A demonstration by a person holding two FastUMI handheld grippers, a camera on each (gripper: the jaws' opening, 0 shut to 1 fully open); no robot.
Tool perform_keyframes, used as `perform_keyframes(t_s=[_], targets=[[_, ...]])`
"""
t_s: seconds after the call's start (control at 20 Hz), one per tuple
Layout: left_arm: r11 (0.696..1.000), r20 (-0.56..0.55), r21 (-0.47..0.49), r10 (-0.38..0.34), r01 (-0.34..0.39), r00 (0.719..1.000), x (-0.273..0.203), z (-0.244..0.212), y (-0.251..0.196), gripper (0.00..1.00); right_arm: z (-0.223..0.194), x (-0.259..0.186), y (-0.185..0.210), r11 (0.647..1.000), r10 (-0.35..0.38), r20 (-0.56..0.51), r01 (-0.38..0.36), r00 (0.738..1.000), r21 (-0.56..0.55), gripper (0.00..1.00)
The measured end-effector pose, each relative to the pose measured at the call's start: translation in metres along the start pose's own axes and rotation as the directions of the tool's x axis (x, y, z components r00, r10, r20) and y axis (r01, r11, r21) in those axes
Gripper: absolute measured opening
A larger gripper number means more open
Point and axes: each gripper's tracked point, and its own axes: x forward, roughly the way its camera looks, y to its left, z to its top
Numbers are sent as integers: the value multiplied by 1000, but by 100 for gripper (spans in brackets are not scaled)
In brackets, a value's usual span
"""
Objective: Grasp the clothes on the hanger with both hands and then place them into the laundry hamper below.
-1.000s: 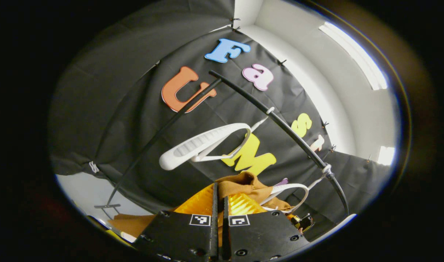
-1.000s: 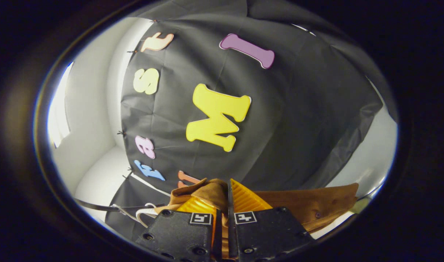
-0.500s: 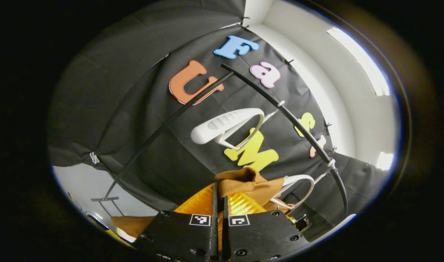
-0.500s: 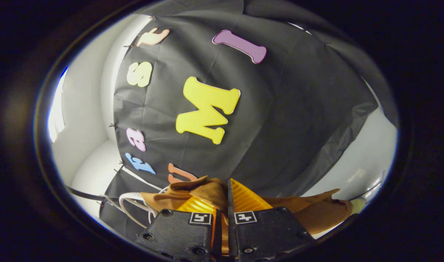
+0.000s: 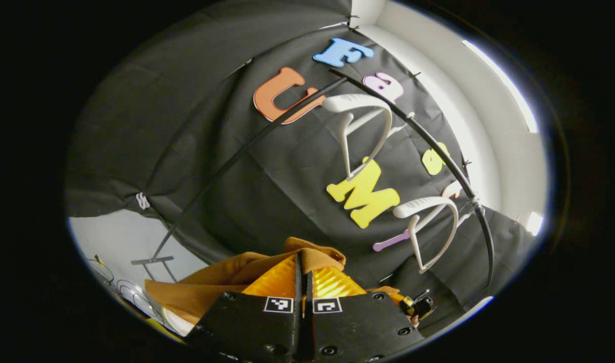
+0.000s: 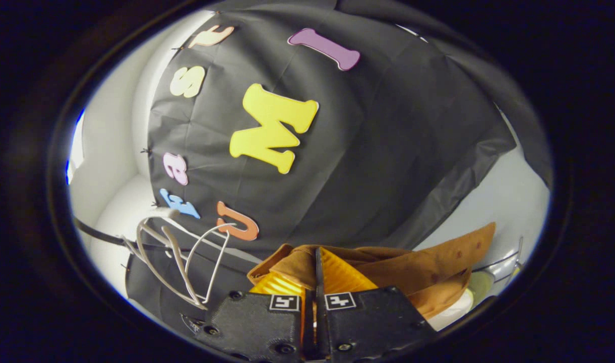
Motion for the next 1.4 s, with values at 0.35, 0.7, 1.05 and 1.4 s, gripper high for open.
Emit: perform_keyframes(t_s=[0.35,0.7,1.05,1.4], targets=[[995,-58,93,-26,32,998,-20,-37,-26,0,-43,-25,35,995,58,-62,-63,996,-79,5],[983,-116,142,-100,117,988,-30,-73,-72,0,-87,-39,66,987,117,-141,-131,983,-93,5],[957,-160,197,-183,213,970,-41,-96,-128,0,-131,-58,109,968,196,-240,-227,951,-108,5],[920,-150,248,-272,303,951,-61,-92,-178,0,-152,-89,171,923,329,-285,-370,900,-104,5]])
